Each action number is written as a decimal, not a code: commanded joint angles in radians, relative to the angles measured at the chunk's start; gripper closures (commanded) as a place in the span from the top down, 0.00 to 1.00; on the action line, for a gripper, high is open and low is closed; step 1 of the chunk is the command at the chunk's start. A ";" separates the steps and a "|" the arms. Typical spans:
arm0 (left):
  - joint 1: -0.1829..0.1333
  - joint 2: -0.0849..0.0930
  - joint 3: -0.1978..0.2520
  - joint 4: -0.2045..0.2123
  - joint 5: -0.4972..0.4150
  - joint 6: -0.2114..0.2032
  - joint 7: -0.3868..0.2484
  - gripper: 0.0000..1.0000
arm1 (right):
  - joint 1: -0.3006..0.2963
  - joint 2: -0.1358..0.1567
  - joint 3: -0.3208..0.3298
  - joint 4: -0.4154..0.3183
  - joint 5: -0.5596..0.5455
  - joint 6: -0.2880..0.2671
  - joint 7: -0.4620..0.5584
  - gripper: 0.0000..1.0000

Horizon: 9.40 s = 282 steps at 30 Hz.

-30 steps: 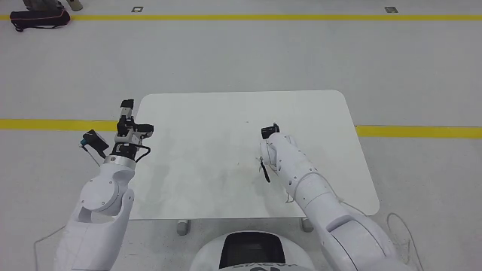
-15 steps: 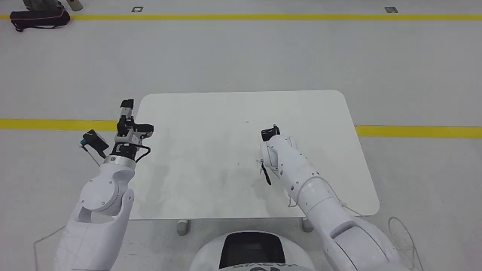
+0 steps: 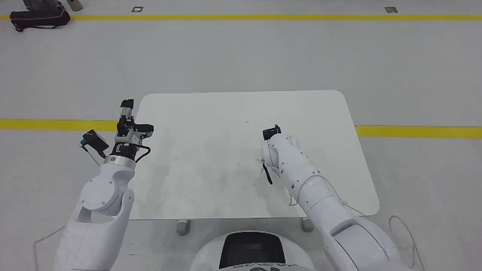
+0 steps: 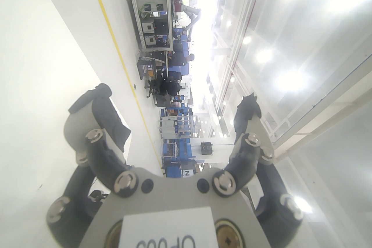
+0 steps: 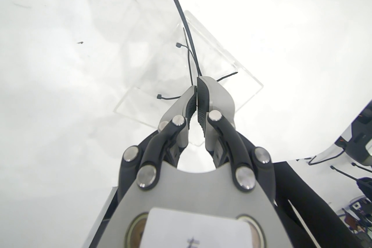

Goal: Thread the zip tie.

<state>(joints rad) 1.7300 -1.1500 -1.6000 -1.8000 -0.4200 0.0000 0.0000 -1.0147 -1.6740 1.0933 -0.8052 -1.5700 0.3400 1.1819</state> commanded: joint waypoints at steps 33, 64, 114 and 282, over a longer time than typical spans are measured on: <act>0.000 0.000 0.000 0.000 0.000 0.000 0.000 1.00 | 0.085 -0.052 0.015 0.213 0.000 0.000 -0.083 0.00; 0.000 0.000 0.000 0.000 0.000 0.000 0.000 1.00 | -0.021 0.016 -0.019 -0.073 0.000 0.000 0.043 0.00; 0.000 0.000 0.000 0.000 0.000 0.000 0.000 1.00 | -0.265 0.123 0.098 -0.684 0.019 -0.012 0.196 0.00; -0.265 0.087 0.203 -0.024 0.234 -0.090 -1.004 1.00 | 0.045 0.488 -0.325 -0.446 2.202 -0.643 0.127 0.00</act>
<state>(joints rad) 1.4670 -1.0633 -1.3991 -1.8253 -0.1792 -0.0870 -0.9982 -0.9684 -1.1856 0.7670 -1.2502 0.6318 -0.3026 1.3067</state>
